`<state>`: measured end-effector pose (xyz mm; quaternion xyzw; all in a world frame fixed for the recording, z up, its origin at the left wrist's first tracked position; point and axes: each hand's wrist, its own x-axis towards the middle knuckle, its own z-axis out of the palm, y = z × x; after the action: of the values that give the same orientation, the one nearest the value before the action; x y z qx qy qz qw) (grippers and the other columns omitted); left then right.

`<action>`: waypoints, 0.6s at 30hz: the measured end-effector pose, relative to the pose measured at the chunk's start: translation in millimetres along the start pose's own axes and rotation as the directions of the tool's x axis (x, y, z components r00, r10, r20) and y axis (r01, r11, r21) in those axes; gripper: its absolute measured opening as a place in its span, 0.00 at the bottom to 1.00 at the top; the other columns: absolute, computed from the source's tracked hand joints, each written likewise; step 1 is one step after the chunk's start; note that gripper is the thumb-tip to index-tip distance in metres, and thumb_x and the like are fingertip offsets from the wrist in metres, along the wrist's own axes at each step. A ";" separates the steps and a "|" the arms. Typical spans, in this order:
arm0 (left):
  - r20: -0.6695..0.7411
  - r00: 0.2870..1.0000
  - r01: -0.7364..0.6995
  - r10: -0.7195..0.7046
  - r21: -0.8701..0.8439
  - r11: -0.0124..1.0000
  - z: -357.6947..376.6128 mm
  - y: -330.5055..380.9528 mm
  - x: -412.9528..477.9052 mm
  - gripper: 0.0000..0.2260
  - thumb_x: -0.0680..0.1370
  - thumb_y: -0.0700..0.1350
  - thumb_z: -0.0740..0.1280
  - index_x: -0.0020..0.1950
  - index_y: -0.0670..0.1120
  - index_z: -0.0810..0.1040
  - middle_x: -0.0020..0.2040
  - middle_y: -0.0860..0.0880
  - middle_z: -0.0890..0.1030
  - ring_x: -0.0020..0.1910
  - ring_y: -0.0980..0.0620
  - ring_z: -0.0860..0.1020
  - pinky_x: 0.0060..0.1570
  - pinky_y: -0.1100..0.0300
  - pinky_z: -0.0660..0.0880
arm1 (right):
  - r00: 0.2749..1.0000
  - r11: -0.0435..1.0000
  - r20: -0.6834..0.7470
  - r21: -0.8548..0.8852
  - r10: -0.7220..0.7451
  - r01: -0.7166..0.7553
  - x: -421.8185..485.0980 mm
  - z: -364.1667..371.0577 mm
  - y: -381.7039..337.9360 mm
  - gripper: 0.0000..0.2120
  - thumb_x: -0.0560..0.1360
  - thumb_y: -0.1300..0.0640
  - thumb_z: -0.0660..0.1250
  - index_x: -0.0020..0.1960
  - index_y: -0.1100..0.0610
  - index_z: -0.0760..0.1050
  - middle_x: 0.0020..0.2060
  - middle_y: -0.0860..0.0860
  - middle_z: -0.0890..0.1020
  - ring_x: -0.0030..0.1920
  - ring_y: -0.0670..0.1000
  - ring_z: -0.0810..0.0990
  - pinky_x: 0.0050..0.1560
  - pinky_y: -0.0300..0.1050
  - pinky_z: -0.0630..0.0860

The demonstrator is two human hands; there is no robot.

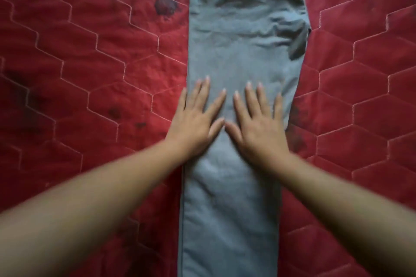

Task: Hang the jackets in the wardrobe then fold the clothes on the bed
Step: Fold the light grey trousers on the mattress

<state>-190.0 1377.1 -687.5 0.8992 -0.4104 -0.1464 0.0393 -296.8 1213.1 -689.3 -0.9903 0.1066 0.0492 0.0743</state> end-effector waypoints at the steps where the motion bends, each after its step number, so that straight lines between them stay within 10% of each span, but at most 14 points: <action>1: -0.024 1.000 -0.017 0.016 -0.012 1.000 12.3 6.6 -37.9 0.29 0.82 0.61 0.51 0.82 0.53 0.54 0.82 0.38 0.48 0.81 0.40 0.46 0.78 0.40 0.50 | 1.000 1.000 -0.006 0.004 -0.016 0.016 -43.4 8.6 -13.0 0.34 0.82 0.36 0.52 0.81 0.55 0.59 0.81 0.59 0.55 0.81 0.61 0.50 0.75 0.72 0.48; 12: 0.172 0.980 -0.094 0.097 -0.027 0.995 47.6 52.2 -255.7 0.31 0.80 0.60 0.60 0.81 0.51 0.59 0.81 0.37 0.50 0.80 0.35 0.49 0.76 0.40 0.57 | 0.975 0.999 0.222 0.039 0.017 -0.026 -235.7 15.1 -77.4 0.35 0.80 0.39 0.59 0.81 0.53 0.57 0.82 0.58 0.50 0.82 0.59 0.47 0.74 0.74 0.51; 18: 0.150 0.972 0.225 -0.180 -0.389 0.893 24.7 58.8 -259.7 0.37 0.76 0.48 0.72 0.81 0.45 0.59 0.76 0.42 0.61 0.75 0.42 0.62 0.73 0.48 0.63 | 0.889 0.745 0.144 0.498 0.434 -0.444 -233.0 -20.9 -79.3 0.36 0.74 0.60 0.72 0.79 0.61 0.62 0.76 0.66 0.60 0.75 0.65 0.62 0.77 0.55 0.59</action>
<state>-401.1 1534.2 -639.8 0.9000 -0.2770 -0.2805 0.1859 -504.4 1333.9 -631.5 -0.8793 0.3449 0.0442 0.3254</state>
